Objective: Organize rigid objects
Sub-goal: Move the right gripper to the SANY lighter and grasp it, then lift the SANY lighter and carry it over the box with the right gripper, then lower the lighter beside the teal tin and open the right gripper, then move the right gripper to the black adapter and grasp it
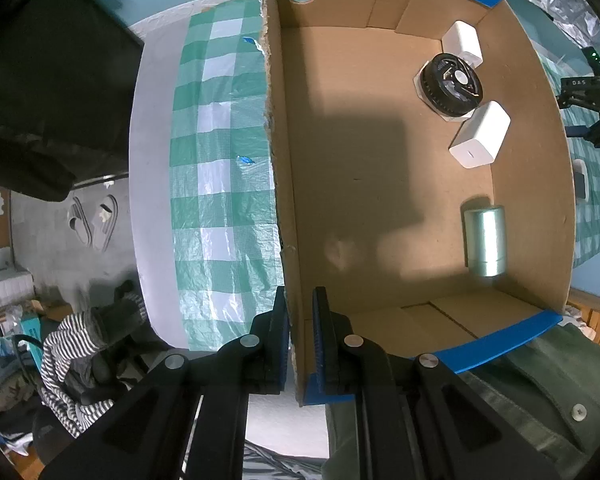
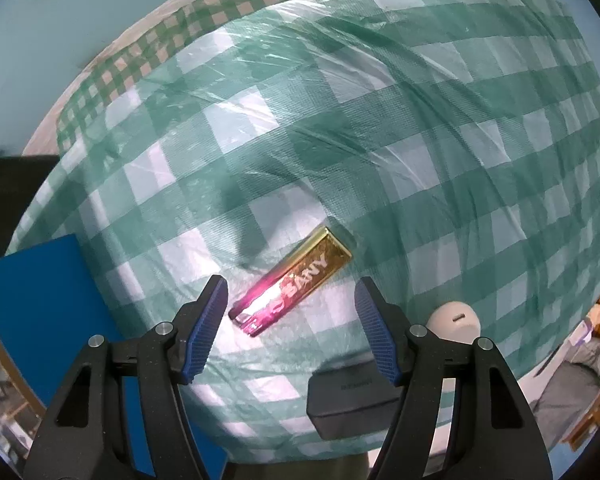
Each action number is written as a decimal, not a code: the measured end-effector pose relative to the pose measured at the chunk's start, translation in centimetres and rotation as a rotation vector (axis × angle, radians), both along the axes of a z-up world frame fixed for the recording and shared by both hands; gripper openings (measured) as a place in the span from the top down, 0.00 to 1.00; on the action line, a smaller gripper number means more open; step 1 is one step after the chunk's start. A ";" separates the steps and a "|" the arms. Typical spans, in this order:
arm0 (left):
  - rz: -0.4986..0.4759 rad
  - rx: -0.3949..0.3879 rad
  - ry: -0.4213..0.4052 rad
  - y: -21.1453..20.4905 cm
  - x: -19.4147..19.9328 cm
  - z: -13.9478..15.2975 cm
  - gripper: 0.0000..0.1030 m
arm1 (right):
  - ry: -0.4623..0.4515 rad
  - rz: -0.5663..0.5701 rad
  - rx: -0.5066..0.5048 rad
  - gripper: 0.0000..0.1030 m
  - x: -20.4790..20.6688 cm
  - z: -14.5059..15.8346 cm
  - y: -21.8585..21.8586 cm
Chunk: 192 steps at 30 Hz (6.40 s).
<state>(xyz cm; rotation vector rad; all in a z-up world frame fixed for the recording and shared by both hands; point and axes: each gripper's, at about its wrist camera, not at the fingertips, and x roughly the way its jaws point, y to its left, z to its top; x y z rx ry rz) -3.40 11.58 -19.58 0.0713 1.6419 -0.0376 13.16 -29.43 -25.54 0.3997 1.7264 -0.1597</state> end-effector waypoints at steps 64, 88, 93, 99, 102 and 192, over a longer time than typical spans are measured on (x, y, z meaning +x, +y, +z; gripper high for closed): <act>0.014 -0.018 0.005 0.2 0.3 -0.3 0.90 | -0.233 0.688 0.113 0.79 -2.2 14.3 14.6; 0.009 -0.020 0.006 0.2 0.7 -0.2 0.90 | -0.165 0.920 0.122 0.79 -5.9 10.4 23.2; 0.009 -0.019 0.006 0.2 0.7 -0.2 0.90 | -0.148 0.920 0.117 0.79 -6.2 10.2 23.1; 0.008 -0.020 0.005 0.2 0.6 -0.2 0.90 | -0.153 0.897 0.114 0.79 -6.0 10.4 22.6; 0.006 -0.018 0.005 0.2 0.5 -0.3 0.90 | -0.160 0.881 0.118 0.78 -5.8 10.6 22.2; -0.008 0.001 0.011 -0.1 0.0 0.0 0.90 | -0.087 0.866 -0.001 0.63 -8.8 1.3 4.7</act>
